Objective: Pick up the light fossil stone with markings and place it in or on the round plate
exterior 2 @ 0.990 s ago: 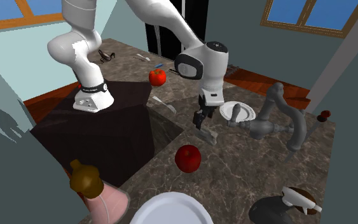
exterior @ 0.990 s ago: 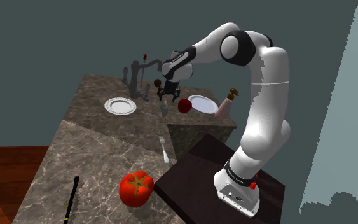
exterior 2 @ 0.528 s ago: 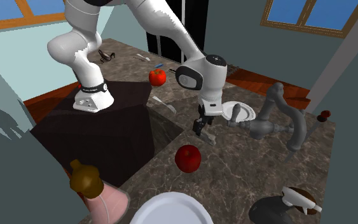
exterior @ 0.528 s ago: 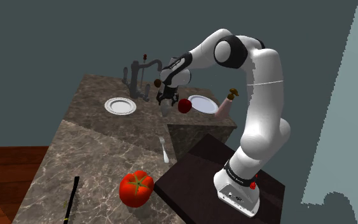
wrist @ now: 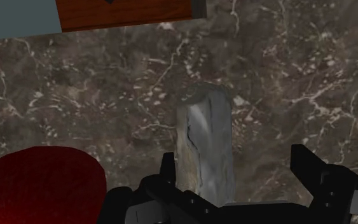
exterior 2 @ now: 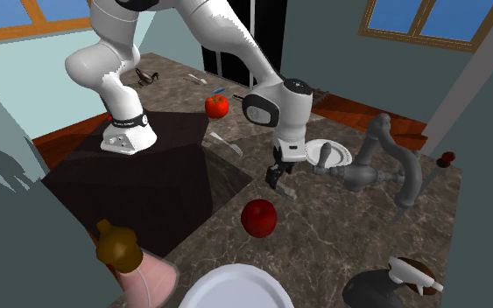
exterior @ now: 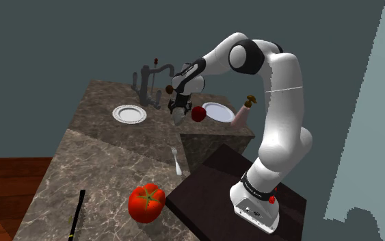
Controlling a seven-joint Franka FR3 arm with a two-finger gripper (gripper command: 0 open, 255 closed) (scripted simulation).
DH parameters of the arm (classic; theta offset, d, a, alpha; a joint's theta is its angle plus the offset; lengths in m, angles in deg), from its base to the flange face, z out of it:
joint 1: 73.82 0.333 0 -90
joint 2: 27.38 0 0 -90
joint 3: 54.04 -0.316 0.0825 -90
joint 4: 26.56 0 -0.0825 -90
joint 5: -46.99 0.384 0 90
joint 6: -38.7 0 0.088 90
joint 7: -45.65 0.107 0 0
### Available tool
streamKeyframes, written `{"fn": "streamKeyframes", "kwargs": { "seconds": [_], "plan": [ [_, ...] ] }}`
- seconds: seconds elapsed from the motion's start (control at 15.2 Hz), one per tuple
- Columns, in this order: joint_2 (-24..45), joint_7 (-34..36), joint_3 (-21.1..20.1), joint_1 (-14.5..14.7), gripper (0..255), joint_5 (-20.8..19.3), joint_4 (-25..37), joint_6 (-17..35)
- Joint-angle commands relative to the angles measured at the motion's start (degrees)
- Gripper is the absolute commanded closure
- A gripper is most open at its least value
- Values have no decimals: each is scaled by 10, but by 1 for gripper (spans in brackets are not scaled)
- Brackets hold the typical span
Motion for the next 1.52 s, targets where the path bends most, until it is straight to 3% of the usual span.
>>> {"fn": "streamKeyframes", "kwargs": {
  "seconds": [0.0, 0.07, 0.66, 1.45],
  "plan": [
    [0, 0, 0, 0, 0, 0, 0, 0],
    [0, 0, 0, 0, 255, 0, 0, 0],
    [0, 0, 0, 0, 255, 0, 0, 0],
    [-69, 8, 9, 6, 255, -11, -5, -63]
  ]
}}
